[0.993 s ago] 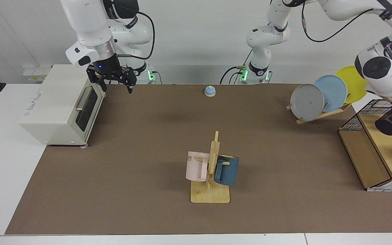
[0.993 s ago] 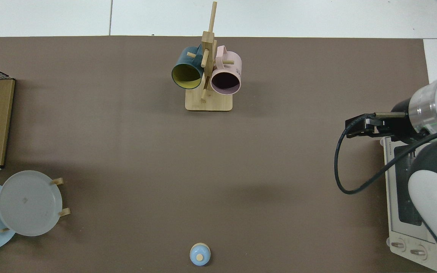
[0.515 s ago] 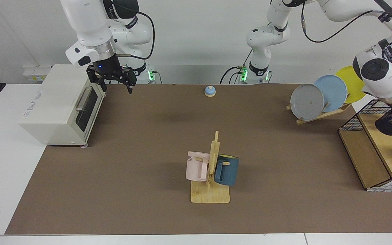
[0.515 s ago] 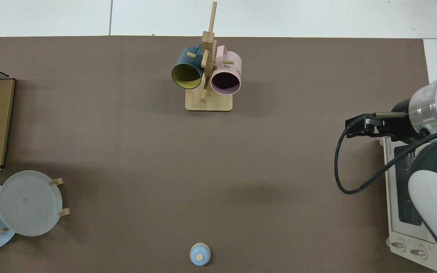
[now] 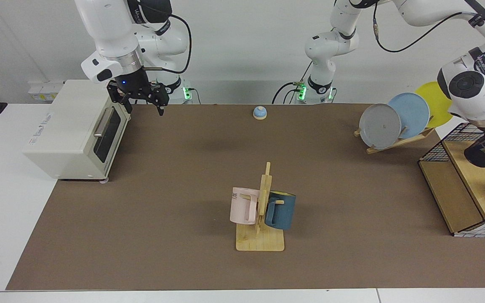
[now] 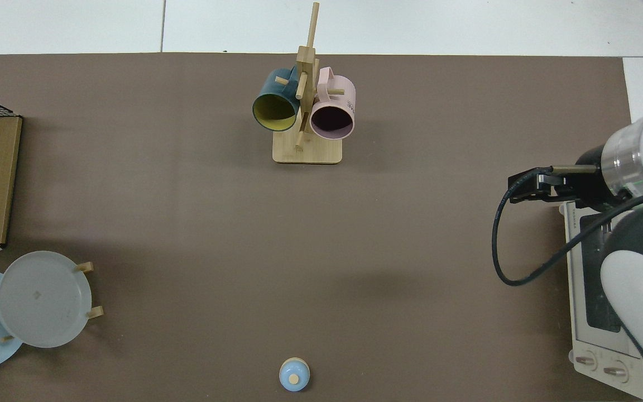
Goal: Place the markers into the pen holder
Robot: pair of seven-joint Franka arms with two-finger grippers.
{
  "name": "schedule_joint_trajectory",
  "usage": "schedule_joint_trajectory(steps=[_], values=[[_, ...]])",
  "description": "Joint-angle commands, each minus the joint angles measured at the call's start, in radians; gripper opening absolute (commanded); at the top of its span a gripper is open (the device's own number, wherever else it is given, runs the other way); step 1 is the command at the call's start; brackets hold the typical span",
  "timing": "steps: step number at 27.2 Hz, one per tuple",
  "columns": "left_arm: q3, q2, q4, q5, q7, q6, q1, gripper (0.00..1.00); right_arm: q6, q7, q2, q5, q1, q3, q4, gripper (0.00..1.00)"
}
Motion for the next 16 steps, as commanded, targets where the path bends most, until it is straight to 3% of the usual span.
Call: schedule_joint_trajectory(steps=[1,16], values=[[-0.008,-0.035,-0.039,-0.016,0.009,0.019,0.015,0.50,0.009,-0.030,-0.017,0.005,-0.017,0.009,-0.017,1.00],[-0.006,-0.038,-0.019,-0.017,0.015,0.018,0.016,0.51,0.009,-0.030,-0.019,0.005,-0.017,0.009,-0.017,1.00]])
